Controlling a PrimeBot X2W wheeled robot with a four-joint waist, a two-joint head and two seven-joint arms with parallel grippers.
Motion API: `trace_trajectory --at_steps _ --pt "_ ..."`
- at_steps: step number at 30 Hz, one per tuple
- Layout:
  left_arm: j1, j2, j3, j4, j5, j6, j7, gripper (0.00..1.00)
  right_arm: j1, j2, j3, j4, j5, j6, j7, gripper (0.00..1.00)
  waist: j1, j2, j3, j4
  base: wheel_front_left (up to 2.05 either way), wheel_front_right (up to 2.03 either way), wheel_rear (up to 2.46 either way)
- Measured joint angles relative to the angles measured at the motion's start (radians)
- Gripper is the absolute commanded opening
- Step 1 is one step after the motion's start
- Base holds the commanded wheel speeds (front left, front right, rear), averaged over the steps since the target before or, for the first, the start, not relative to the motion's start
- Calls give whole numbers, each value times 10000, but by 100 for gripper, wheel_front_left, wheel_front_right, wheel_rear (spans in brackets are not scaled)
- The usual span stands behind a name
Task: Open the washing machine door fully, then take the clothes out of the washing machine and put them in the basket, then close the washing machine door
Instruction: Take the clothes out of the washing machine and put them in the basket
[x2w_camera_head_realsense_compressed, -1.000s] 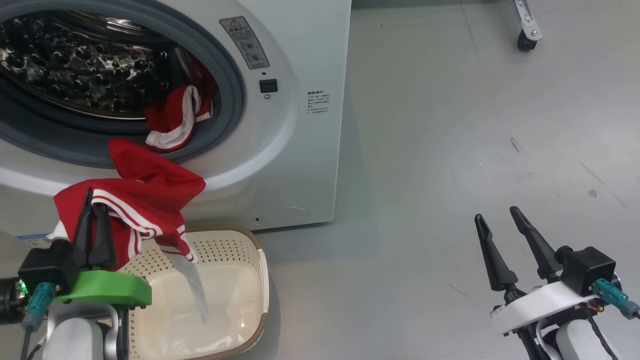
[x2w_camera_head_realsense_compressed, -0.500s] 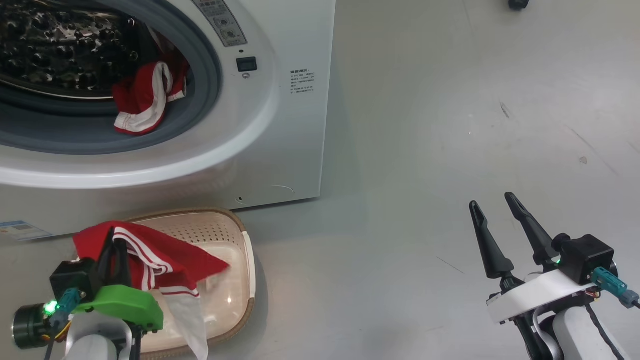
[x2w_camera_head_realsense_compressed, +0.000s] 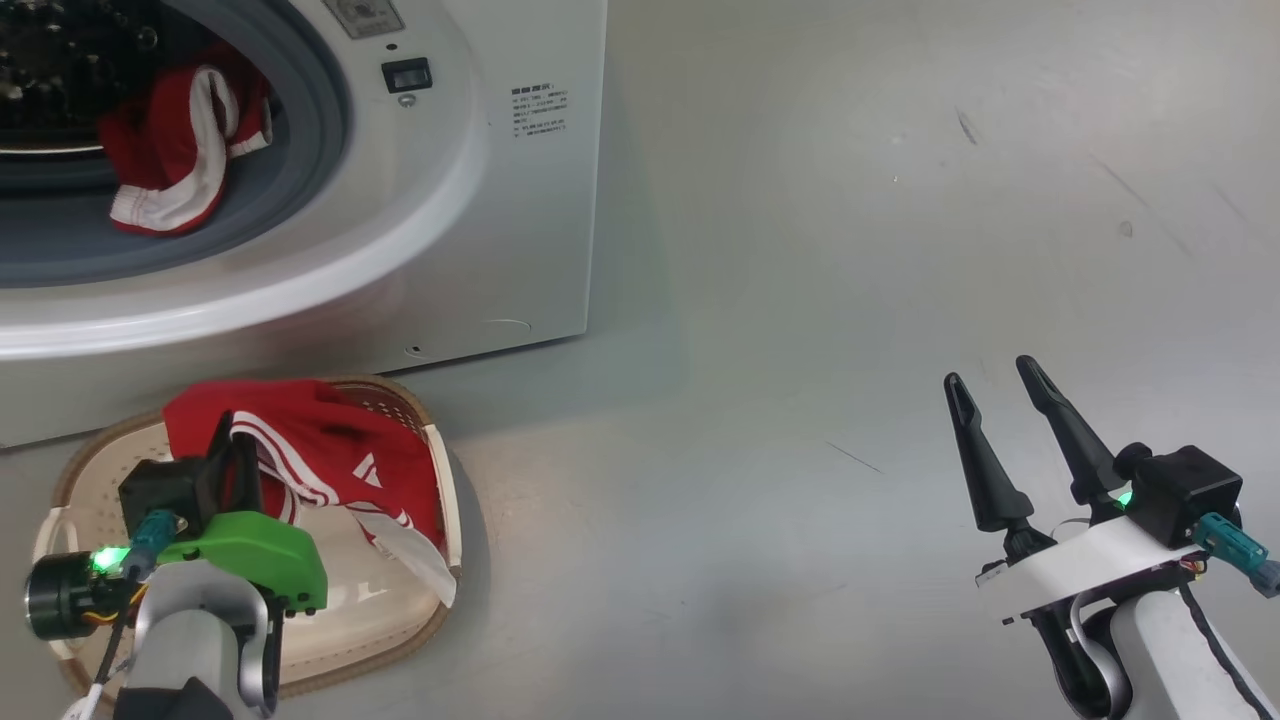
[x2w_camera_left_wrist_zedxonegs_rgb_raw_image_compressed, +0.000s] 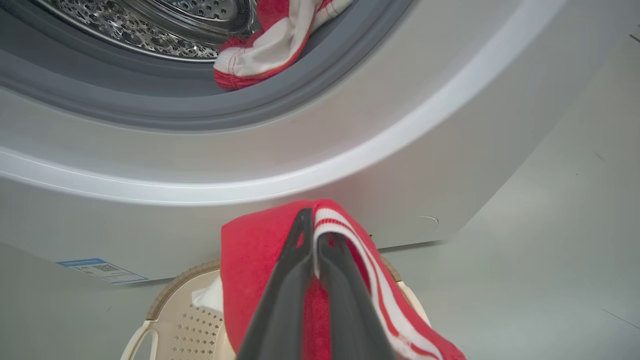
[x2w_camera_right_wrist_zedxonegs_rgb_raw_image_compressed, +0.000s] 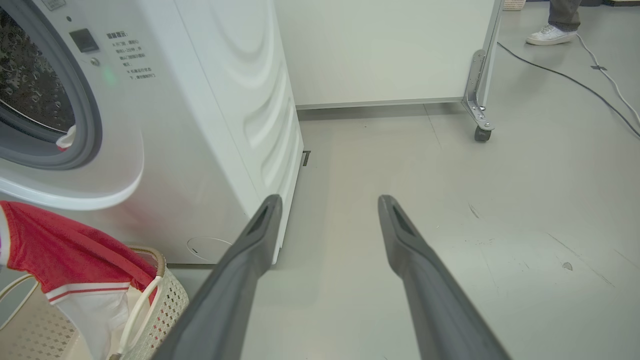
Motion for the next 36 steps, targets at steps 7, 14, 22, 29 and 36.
trace_trajectory --at_steps 7,14,22,29,36 --pt "-389 196 259 963 21 203 247 0 -174 -23 -100 -52 12 0 0 100 0 0 559 -290 0 0 0" --pt "-693 224 732 2002 -169 393 318 0 -208 -219 -213 -98 15 0 0 100 1 0 1023 -410 0 0 0" --pt "-1359 299 1081 2943 -391 554 244 0 -417 -374 -393 -272 15 0 0 100 1 0 1504 -353 0 0 0" --pt "-1656 311 1099 3453 -389 575 -86 0 -548 -370 -366 -270 15 0 0 100 1 0 1577 -273 0 0 0" --pt "-1893 286 1187 4148 -616 575 -102 100 -586 -359 -309 -263 15 0 0 100 1 0 1541 -230 0 0 0"
